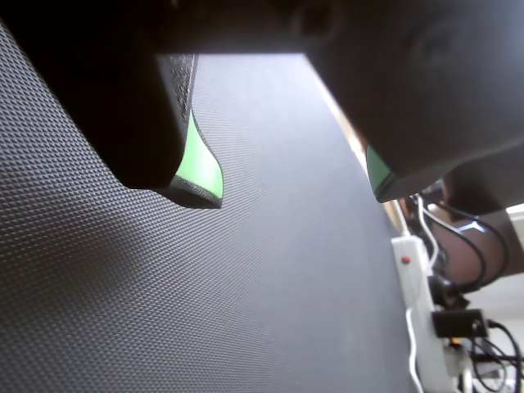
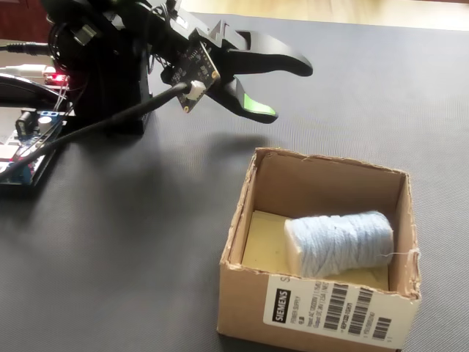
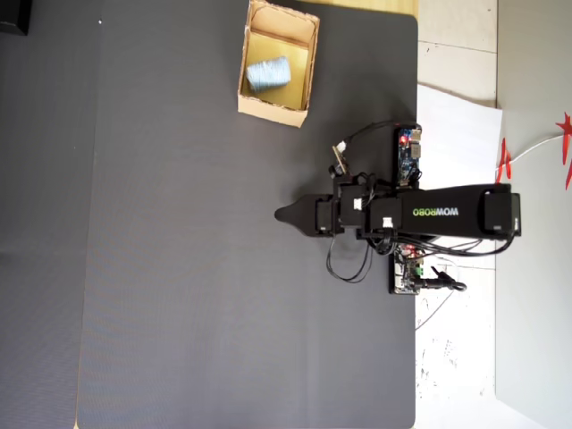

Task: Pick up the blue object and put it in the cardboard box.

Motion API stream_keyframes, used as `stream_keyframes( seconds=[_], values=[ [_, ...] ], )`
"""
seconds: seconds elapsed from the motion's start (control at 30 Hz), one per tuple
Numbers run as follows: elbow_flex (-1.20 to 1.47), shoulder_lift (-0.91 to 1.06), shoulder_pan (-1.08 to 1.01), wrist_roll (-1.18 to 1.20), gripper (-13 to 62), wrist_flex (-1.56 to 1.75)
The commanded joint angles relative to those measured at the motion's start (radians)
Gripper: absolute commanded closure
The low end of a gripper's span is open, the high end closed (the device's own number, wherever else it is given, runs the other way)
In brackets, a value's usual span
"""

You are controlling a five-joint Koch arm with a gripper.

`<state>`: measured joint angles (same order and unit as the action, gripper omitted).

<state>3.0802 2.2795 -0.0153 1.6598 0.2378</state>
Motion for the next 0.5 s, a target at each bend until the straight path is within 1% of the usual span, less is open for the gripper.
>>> stream_keyframes(
  seconds=[0.0,0.23,0.47],
  values=[
    [0.038,0.091,0.003,0.025,14.1,0.074],
    [0.038,0.091,0.003,0.023,14.4,-0.176],
    [0.038,0.089,0.005,0.025,14.6,-0.281]
  ],
)
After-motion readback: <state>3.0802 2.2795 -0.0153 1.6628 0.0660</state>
